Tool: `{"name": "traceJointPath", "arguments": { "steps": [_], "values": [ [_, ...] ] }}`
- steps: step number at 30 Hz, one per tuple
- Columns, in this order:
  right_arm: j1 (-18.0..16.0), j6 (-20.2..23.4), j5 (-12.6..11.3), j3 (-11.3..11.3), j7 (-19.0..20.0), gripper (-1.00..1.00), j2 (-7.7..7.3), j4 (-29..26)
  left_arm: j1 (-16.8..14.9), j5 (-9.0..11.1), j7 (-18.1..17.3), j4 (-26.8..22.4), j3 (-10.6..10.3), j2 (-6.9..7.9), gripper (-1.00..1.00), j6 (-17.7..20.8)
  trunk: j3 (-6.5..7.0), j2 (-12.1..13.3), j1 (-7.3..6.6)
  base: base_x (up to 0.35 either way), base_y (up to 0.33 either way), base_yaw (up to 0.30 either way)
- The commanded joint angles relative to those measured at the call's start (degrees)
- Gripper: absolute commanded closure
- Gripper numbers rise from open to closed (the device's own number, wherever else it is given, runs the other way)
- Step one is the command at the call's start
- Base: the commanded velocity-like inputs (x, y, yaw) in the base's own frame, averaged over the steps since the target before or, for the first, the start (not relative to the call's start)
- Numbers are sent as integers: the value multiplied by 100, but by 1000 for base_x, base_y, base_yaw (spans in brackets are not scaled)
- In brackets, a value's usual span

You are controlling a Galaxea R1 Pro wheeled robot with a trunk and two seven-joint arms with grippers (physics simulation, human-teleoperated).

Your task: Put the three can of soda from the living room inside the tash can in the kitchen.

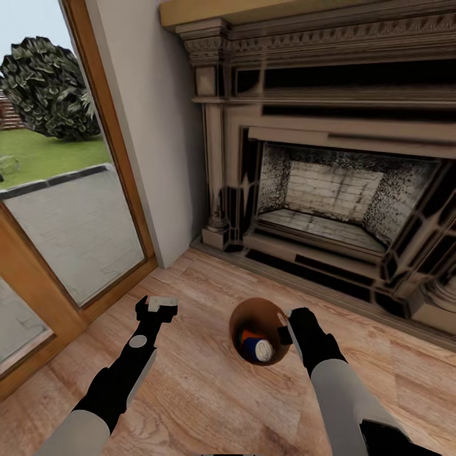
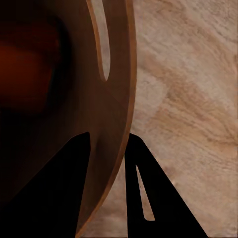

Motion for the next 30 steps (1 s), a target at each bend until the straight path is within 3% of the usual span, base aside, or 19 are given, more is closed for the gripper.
{"name": "traceJointPath", "arguments": {
  "steps": [1,4,5,7,12,30],
  "values": [
    [-9,160,-59,-173,27,100,-19,-34,0,0,0,1,-2,-2,-100,-2,1,-1,-1,0,0,0],
    [-29,372,-56,-529,33,100,-54,29,-1,0,0,7,-3,-3,-100,-4,1,-1,-1,0,0,0],
    [-55,457,-60,-690,28,100,-131,251,-1,-3,0,9,0,-3,-100,-7,1,-1,-1,0,0,0],
    [-67,531,-63,-734,33,100,-166,354,1,-4,0,9,-1,-3,-100,-7,1,-1,-1,0,0,0],
    [-89,839,-101,-1136,42,100,-234,528,5,-8,0,10,-5,-8,-100,-8,1,-1,-1,0,0,0],
    [-89,836,-141,-1217,179,100,-245,569,5,-9,9,10,-6,-12,-100,-8,1,-1,-1,0,0,0]
  ]
}}
